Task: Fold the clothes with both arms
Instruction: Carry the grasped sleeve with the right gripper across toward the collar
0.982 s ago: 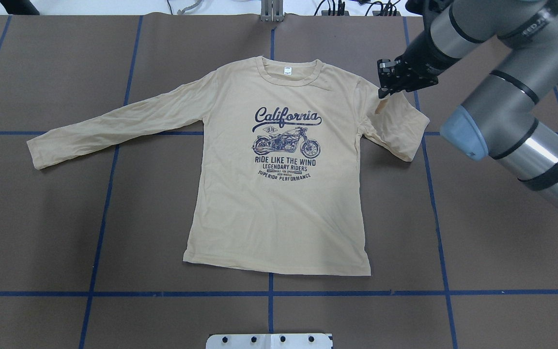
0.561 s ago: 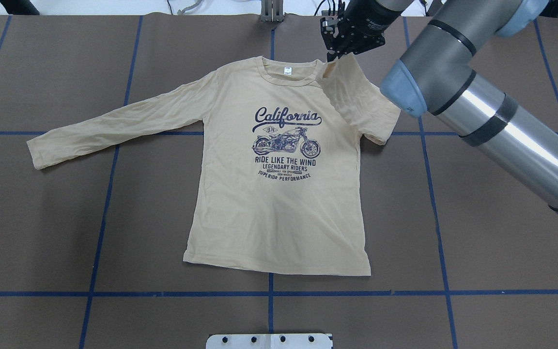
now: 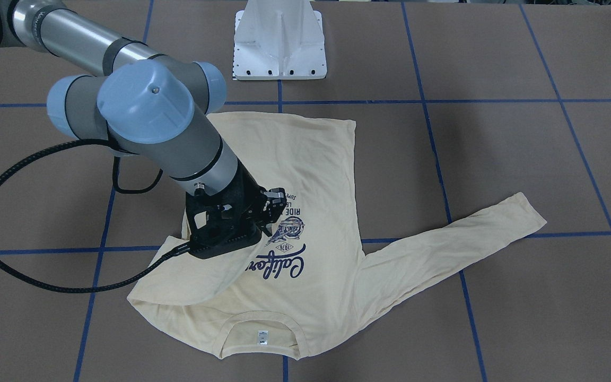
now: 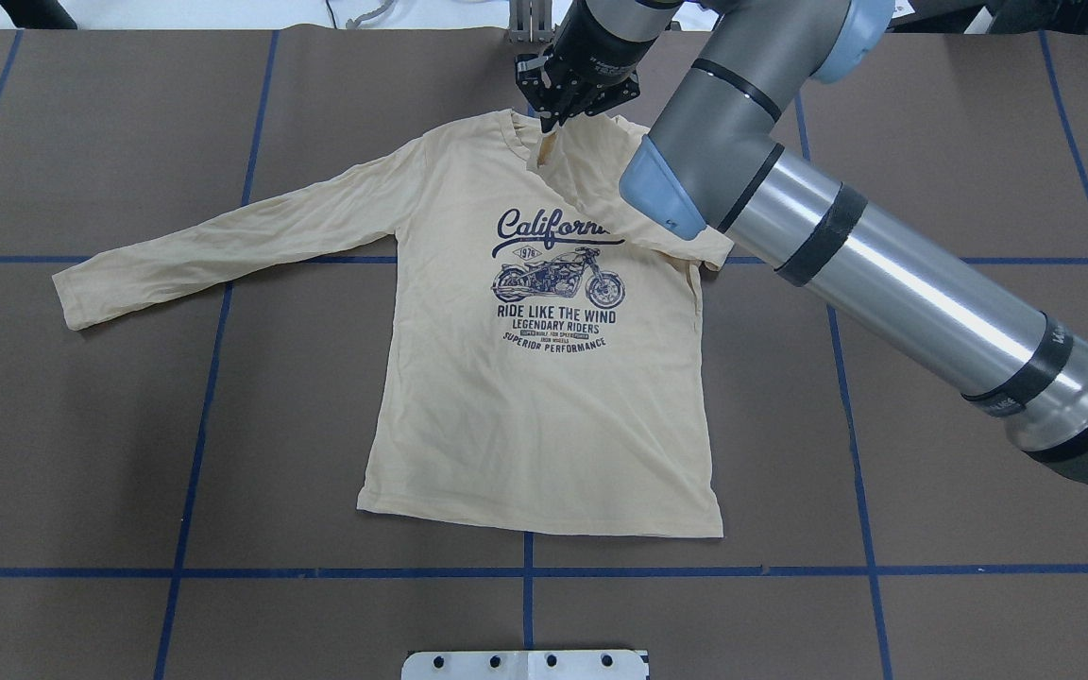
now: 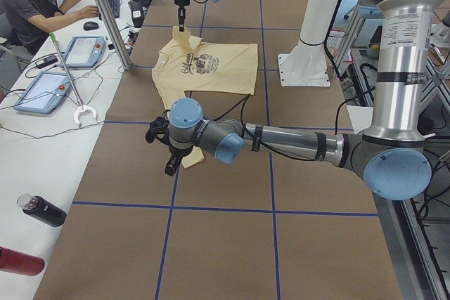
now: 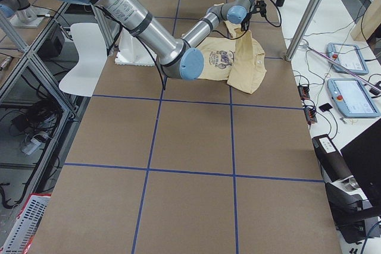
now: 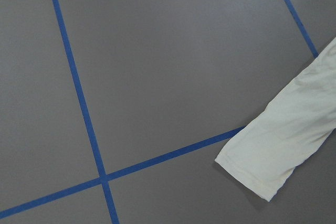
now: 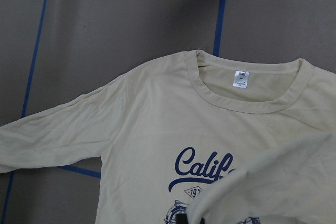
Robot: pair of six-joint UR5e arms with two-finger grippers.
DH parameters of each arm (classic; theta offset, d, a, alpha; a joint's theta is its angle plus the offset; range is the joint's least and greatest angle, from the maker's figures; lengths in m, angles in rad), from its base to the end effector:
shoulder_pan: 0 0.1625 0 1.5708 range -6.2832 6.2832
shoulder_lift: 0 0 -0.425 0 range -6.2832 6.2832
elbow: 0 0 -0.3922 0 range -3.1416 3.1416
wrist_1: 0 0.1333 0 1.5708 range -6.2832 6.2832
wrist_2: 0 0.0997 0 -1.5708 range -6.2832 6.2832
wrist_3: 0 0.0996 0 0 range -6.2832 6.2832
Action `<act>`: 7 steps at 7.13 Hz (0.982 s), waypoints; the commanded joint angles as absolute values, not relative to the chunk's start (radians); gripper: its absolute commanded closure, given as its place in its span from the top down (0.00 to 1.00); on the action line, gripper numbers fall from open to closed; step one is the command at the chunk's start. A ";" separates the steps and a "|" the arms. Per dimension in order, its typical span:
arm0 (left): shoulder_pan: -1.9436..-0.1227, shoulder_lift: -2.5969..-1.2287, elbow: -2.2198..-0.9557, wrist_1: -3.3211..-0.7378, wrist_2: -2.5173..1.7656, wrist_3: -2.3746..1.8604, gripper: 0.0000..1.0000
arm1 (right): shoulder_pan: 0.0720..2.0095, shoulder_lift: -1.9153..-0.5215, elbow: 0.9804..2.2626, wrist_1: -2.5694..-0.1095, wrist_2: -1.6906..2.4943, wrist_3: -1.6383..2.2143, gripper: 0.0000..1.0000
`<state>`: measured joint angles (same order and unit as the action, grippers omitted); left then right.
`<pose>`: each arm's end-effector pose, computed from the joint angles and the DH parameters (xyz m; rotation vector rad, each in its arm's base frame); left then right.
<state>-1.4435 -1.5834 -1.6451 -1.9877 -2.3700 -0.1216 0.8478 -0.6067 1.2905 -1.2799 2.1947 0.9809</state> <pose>0.0042 -0.5206 0.5661 0.3758 0.8350 0.2065 -0.4571 -0.6316 0.1199 0.1882 -1.0817 -0.0724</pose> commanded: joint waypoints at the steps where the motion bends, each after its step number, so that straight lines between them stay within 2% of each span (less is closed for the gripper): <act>1: -1.443 -1.591 -1.583 -2.060 -2.370 -0.127 1.00 | 0.812 -0.600 1.221 -1.215 2.151 0.982 0.00; 3: -1.443 -1.592 -1.574 -2.135 -2.370 -0.233 1.00 | 0.790 -0.545 1.088 -1.134 2.105 0.982 0.00; 5: -1.443 -1.592 -1.574 -2.137 -2.370 -0.238 1.00 | 0.761 -0.535 1.068 -1.120 2.057 0.982 0.00; 6: -1.443 -1.592 -1.574 -2.137 -2.370 -0.239 1.00 | 0.735 -0.522 1.062 -1.115 1.986 0.988 0.99; 7: -1.443 -1.594 -1.574 -2.137 -2.370 -0.238 1.00 | 0.706 -0.494 1.057 -1.097 1.886 1.102 1.00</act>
<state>-1.4435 -1.5928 -1.5742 -2.1361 -2.3700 -0.2376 0.7383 -0.5206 1.0646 -1.1135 1.9876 1.0140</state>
